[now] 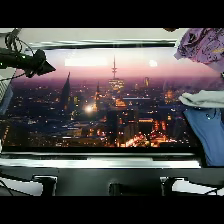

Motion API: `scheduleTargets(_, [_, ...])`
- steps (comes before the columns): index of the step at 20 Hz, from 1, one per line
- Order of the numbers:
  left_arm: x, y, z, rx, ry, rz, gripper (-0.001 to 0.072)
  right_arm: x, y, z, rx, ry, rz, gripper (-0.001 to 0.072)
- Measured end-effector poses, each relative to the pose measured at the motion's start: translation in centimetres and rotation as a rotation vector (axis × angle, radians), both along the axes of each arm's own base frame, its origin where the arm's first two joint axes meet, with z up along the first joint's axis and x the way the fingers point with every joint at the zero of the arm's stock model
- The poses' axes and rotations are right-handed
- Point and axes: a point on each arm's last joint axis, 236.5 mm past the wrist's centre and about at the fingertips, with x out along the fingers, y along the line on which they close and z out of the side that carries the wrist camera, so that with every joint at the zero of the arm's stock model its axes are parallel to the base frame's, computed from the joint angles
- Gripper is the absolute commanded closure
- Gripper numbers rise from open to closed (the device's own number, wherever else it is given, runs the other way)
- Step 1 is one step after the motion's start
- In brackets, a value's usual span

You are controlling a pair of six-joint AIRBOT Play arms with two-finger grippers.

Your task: Fold the clothes and pants, and hang the long-sleeved shirts on hangers.

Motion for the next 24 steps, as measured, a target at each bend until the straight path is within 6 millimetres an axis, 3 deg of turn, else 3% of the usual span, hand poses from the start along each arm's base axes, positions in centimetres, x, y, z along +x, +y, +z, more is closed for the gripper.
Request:
scheduleTargets(6, [0.0,0.0,0.0,0.002,0.001,0.0,0.0684,-3.9,-0.9,-2.9,-0.017,0.181,0.042,0.068])
scheduleTargets(17, [0.1,0.3,-0.3,0.012,0.005,0.004,0.0684,-12.5,0.4,-12.1,0.001,0.503,0.069,0.0679])
scheduleTargets(24, [0.1,0.3,-0.3,0.013,0.005,0.004,0.0684,-17.4,0.8,-15.1,-0.003,0.683,0.074,0.0679])
